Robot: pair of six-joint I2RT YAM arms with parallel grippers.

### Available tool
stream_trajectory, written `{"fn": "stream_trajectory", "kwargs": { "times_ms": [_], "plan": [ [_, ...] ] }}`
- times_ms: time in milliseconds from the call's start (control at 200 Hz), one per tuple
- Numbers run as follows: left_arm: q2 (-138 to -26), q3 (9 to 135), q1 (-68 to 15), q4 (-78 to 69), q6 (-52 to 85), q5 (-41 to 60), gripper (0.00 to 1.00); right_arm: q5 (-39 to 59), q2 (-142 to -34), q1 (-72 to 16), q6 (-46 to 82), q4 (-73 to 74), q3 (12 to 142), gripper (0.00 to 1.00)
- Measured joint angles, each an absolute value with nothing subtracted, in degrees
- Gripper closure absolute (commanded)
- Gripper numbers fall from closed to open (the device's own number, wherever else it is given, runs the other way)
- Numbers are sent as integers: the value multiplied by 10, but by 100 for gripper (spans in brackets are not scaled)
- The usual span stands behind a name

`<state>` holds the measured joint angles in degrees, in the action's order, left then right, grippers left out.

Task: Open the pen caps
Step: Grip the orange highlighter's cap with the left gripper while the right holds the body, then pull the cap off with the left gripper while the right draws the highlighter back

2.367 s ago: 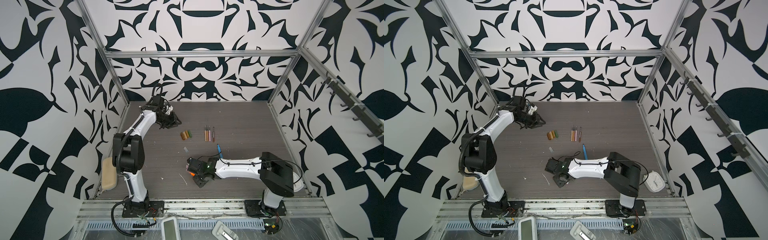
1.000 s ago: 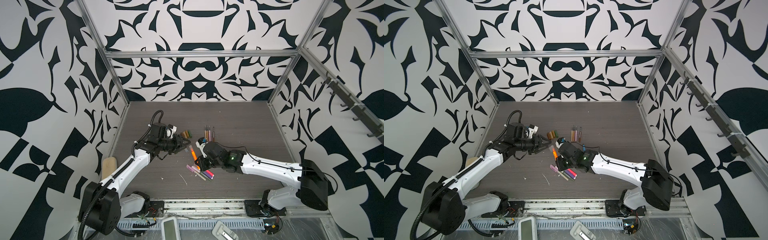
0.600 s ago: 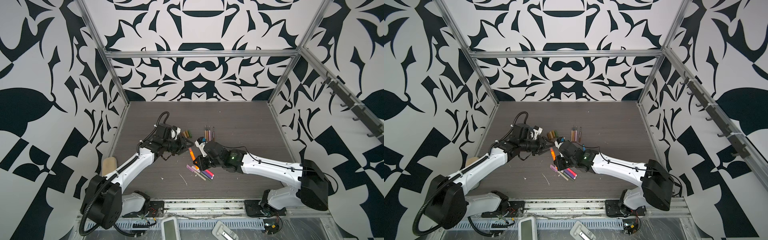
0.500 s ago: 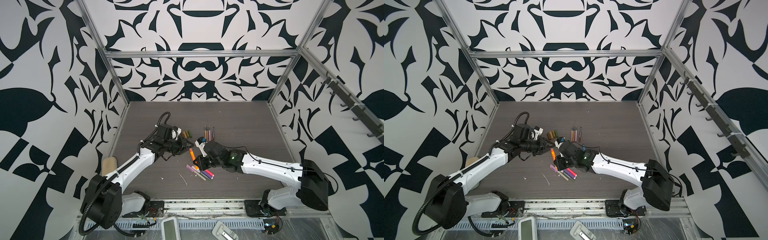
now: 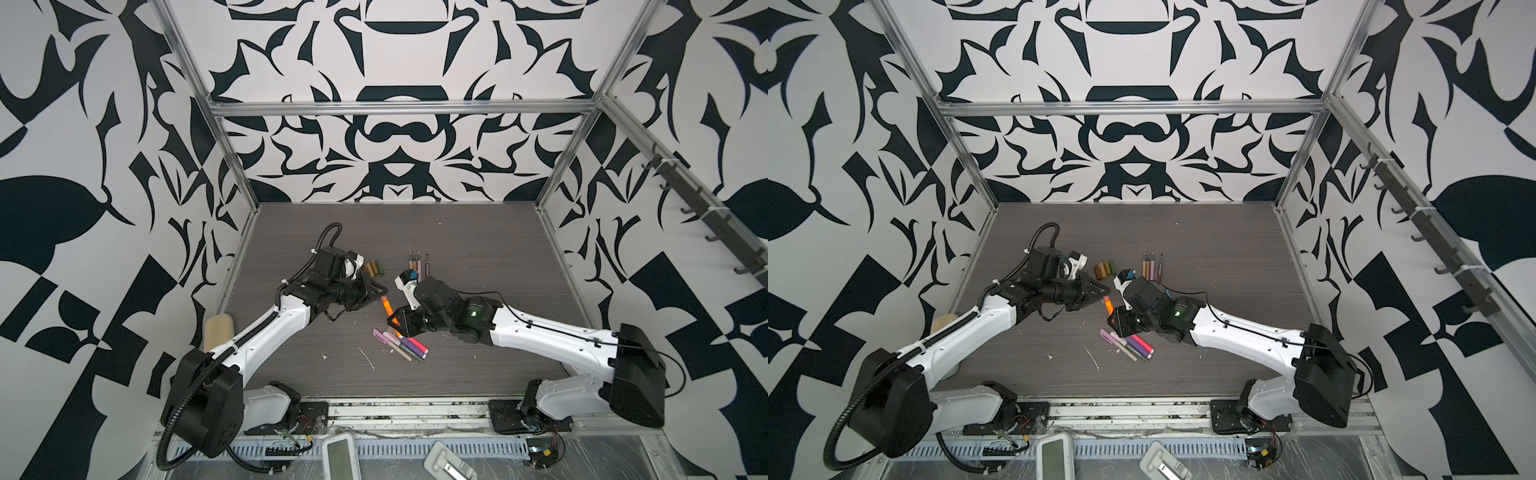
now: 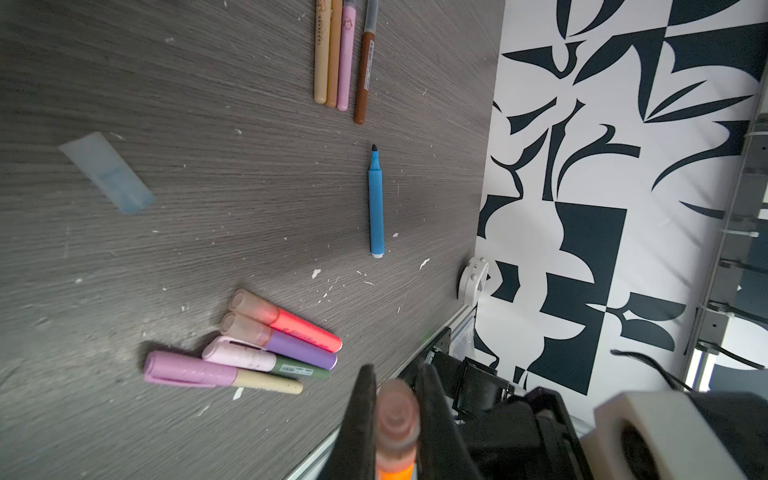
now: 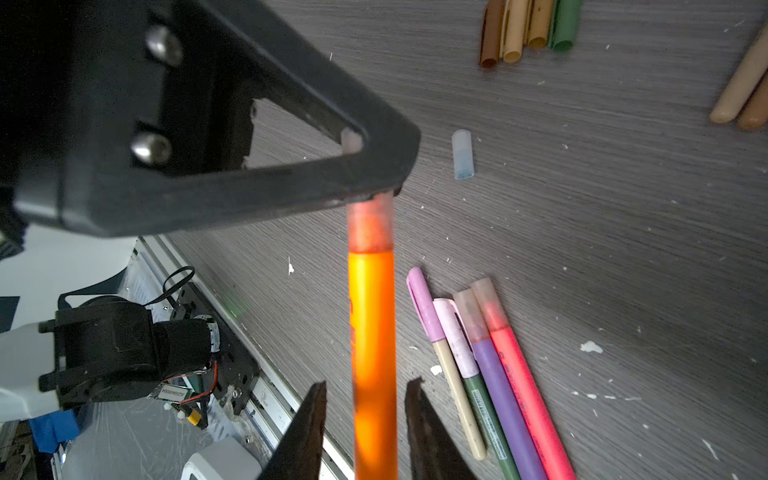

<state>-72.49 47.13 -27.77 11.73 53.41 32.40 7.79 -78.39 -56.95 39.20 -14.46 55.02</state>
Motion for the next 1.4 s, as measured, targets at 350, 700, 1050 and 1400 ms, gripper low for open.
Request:
{"fn": "stream_trajectory", "kwargs": {
  "times_ms": [350, 700, 1050, 1400],
  "plan": [
    [-726, 490, -279, 129, 526, 324, 100, 102, -797, -569, 391, -118, 533, 100],
    [-812, 611, -244, 248, 448, 394, 100, 92, -740, -563, 406, -9, 451, 100],
    [-925, 768, 7, 271, 386, 345, 100, 61, -574, -563, 433, -132, 335, 100],
    [-910, 503, -112, 231, 413, 313, 100, 55, -603, -349, 329, -216, 367, 100]
  ]
}}
